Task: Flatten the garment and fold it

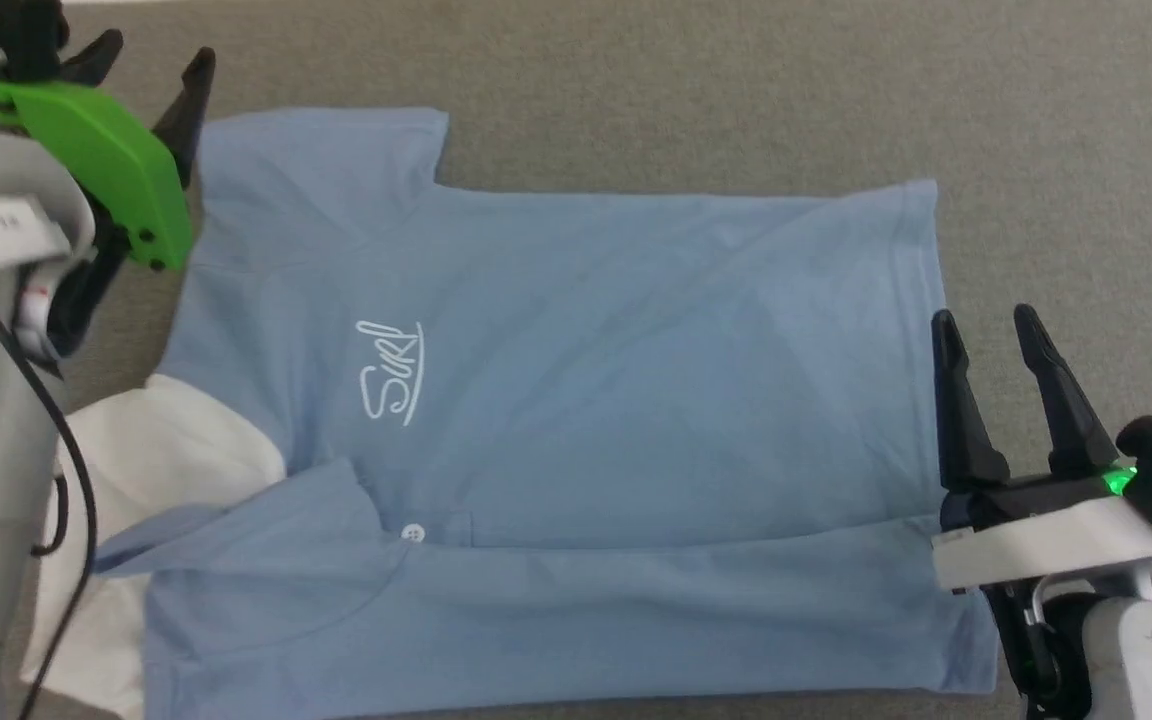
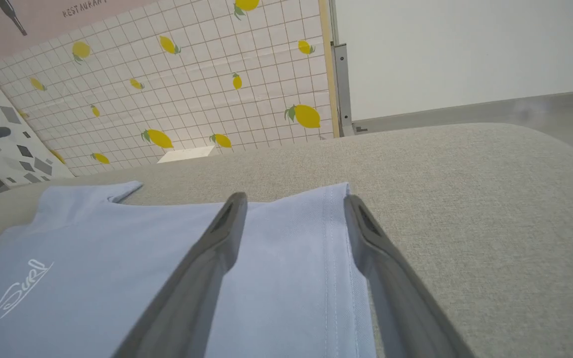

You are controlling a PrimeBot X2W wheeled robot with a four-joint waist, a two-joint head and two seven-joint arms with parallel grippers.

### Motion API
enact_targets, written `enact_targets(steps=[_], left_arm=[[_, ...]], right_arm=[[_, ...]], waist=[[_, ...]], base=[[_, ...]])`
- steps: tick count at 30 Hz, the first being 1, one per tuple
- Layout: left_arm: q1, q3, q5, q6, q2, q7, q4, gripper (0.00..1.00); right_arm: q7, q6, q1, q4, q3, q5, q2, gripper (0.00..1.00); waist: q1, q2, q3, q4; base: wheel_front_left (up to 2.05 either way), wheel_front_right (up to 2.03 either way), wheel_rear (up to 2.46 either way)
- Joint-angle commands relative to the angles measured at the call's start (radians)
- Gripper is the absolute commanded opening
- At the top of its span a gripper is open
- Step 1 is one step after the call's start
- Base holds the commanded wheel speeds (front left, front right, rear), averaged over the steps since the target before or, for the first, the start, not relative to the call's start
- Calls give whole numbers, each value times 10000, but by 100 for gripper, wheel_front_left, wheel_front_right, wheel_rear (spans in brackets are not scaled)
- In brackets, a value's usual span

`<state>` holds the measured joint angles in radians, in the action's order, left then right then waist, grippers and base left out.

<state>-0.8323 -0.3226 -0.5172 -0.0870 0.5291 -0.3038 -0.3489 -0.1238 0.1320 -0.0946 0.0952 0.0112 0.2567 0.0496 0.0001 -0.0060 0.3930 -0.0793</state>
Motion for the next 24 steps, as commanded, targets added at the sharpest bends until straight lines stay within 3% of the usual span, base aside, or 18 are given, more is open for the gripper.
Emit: enact_targets(steps=[1,6,13,20,21,23,24], left_arm=[[-272,-11,-158,10,41,-421,-149,100],[-876,33,-503,454,279,-2452,-582,100],[-839,-147,-330,1446,888,-4769,-590,100],[-473,-47,-466,1798,1062,-5165,-16,100],[-431,-34,-479,1797,1068,-5106,60,46],[-330,-38,-453,1775,1144,-4992,176,0],[-288,-49,-456,1758,1174,-4983,211,0]], right_arm=[[-53,-13,-192,7,-81,54,7,100],[-113,-13,-474,-59,-336,157,7,100],[-188,-13,-662,-184,-523,226,7,100],[-17,-13,-1020,-286,-704,12,7,100],[52,-13,-1117,-299,-743,-63,13,100],[298,-13,-1462,-375,-822,-204,94,100],[480,-13,-1693,-443,-883,-264,174,100]], waist=[[-1,60,815,-718],[-1,60,1223,-1079],[-1,60,1554,-1300],[-1,60,1659,-1317],[-1,60,1658,-1314],[-1,60,1645,-1308],[-1,60,1638,-1301]], base=[[0,0,0],[0,0,0],[0,0,0],[0,0,0],[0,0,0],[0,0,0],[0,0,0]])
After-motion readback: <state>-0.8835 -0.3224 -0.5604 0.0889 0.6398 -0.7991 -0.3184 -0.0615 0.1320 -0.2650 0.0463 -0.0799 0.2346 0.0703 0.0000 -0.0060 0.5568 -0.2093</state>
